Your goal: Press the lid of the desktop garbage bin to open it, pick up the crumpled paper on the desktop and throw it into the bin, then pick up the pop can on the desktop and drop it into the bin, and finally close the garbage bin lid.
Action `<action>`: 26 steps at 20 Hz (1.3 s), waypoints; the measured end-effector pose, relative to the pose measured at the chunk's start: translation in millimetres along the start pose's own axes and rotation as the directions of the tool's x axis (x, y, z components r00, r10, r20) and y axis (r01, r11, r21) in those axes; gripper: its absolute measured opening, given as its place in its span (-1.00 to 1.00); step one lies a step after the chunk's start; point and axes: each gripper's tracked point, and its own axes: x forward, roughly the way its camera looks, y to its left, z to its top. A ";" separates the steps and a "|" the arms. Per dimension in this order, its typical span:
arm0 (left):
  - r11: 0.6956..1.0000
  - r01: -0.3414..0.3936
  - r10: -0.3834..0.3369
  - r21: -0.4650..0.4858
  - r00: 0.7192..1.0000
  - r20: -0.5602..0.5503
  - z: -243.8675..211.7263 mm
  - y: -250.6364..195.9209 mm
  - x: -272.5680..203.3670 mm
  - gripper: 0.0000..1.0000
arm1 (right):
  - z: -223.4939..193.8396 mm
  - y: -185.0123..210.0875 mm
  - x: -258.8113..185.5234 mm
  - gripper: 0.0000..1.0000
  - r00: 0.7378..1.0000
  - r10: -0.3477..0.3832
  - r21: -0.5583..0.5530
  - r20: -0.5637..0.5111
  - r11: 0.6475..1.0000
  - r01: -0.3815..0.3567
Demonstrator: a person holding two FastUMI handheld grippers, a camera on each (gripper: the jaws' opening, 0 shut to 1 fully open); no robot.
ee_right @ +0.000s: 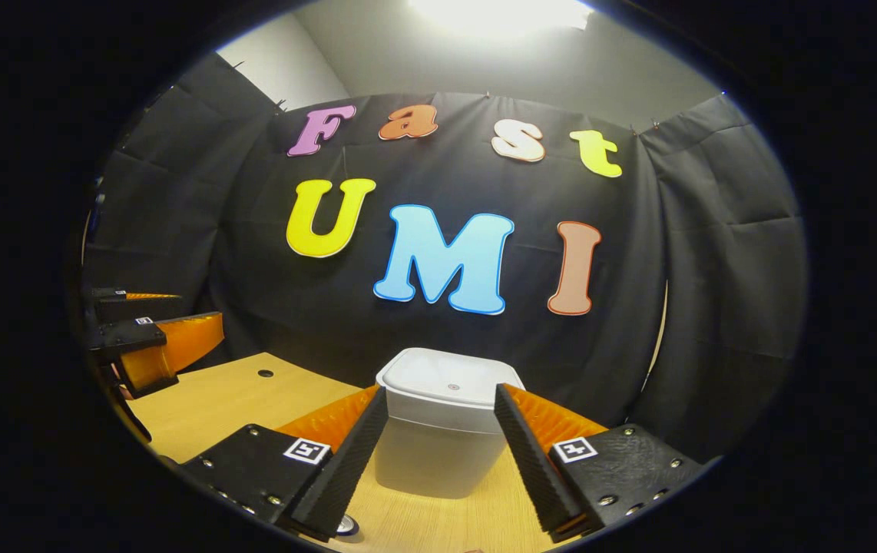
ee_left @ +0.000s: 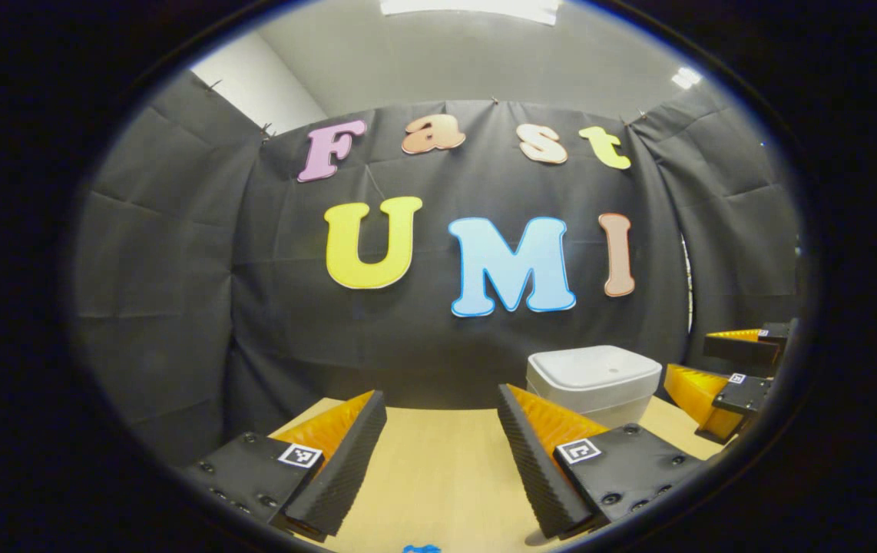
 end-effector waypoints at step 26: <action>0.999 -0.010 0.008 -0.031 0.999 -0.044 -25.2 34.8 16.8 0.92 | -28.5 -1.2 66.6 -0.99 0.996 -0.021 0.124 -0.088 0.992 0.032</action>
